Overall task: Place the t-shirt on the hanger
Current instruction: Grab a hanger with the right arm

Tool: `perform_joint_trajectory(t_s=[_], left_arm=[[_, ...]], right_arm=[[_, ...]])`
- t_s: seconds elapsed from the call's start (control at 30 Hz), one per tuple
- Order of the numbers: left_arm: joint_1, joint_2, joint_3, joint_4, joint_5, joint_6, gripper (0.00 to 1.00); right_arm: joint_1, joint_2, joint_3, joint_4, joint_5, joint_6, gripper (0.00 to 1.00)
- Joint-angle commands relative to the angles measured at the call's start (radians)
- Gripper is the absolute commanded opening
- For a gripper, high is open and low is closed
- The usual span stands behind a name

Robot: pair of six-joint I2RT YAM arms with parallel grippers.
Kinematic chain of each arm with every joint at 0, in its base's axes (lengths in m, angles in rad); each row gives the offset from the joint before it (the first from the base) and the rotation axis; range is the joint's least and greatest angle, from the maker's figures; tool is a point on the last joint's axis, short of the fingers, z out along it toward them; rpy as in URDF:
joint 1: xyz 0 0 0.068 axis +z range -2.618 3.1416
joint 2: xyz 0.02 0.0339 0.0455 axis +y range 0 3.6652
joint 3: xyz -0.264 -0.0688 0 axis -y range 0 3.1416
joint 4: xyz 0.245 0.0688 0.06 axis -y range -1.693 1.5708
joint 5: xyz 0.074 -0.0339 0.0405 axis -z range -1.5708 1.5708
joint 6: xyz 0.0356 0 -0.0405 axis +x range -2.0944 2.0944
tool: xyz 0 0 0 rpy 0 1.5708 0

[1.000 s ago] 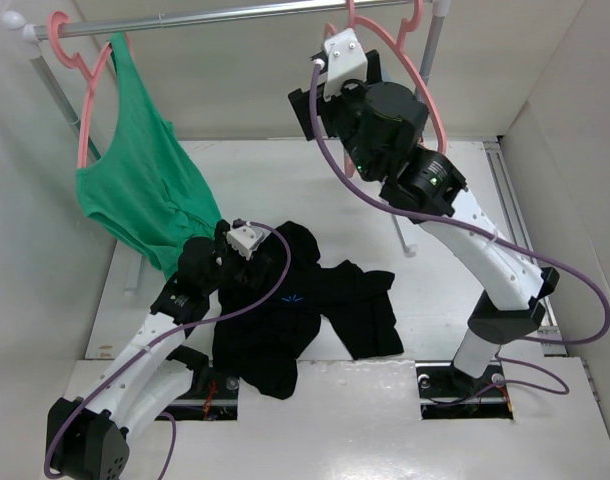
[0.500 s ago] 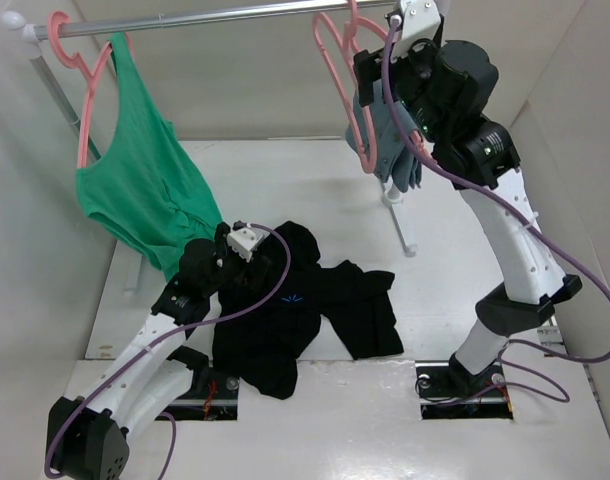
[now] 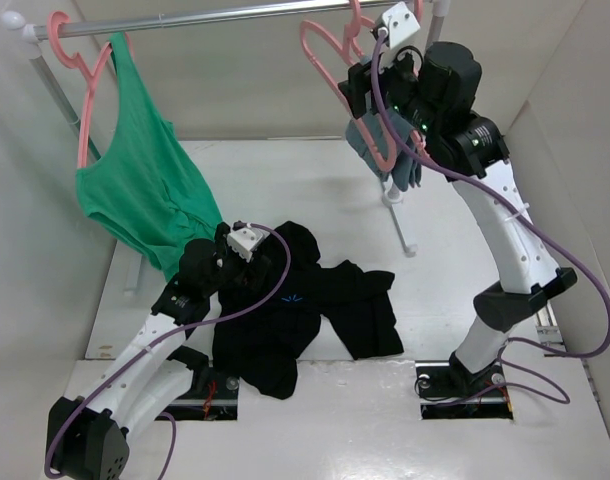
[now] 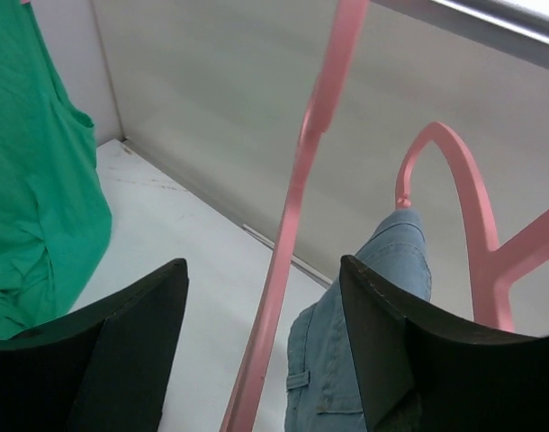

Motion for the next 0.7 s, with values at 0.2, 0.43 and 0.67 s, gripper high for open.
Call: perform_joint_trajectory(t_s=[0.2,0.43,0.67], left_arm=[[-0.006,-0.006,-0.014,0.024,-0.009,-0.009,0.85],[-0.006,-0.006,-0.014,0.024,-0.009,-0.009,0.85],[-0.006,0.003,-0.014,0.024,-0.009,-0.009,0.85]], right_arm=[[-0.041,0.105,0.039,0.021,-0.079,0.040,0.54],[-0.041,0.105,0.010,0.051,-0.105,0.040,0.06],[-0.032,0.056,-0.032,0.084,-0.094,0.019,0.00]])
